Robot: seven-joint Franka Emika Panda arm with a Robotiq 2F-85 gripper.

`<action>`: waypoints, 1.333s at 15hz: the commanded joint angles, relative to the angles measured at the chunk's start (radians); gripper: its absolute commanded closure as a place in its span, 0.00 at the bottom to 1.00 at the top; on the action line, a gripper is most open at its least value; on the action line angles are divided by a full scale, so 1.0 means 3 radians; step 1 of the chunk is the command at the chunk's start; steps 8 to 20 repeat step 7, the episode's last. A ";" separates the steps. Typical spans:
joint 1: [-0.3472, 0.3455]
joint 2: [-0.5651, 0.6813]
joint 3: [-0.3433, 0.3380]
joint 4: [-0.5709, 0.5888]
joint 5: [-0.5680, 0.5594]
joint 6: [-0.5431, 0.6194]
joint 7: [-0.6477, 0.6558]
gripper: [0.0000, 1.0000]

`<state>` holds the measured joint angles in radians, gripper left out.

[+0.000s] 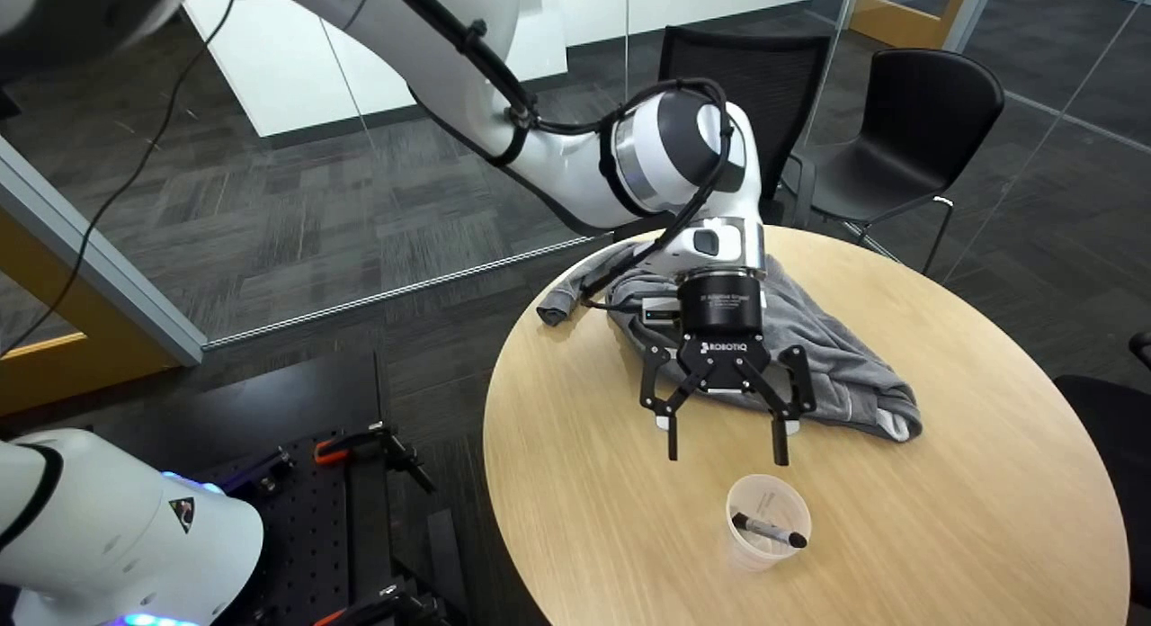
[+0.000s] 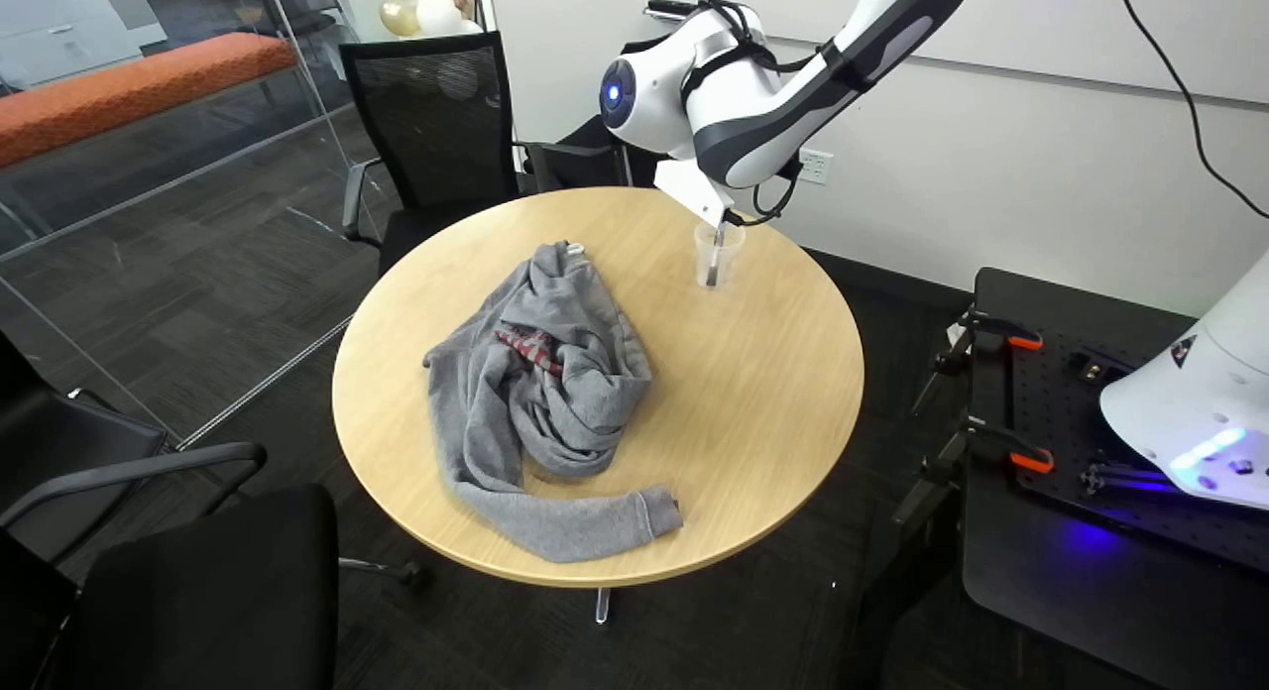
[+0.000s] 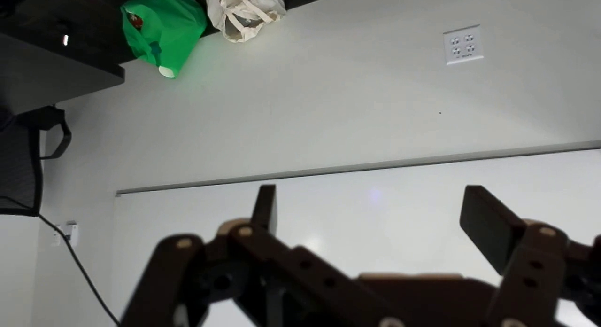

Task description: Place the black marker inside the clear cup

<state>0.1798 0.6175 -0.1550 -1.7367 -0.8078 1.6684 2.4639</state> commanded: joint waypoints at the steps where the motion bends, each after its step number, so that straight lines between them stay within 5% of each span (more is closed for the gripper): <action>1: -0.0083 -0.0055 0.0112 -0.0053 -0.0045 -0.0039 0.0025 0.00; 20: -0.0088 -0.0132 0.0129 -0.0157 -0.0055 -0.0039 0.0041 0.00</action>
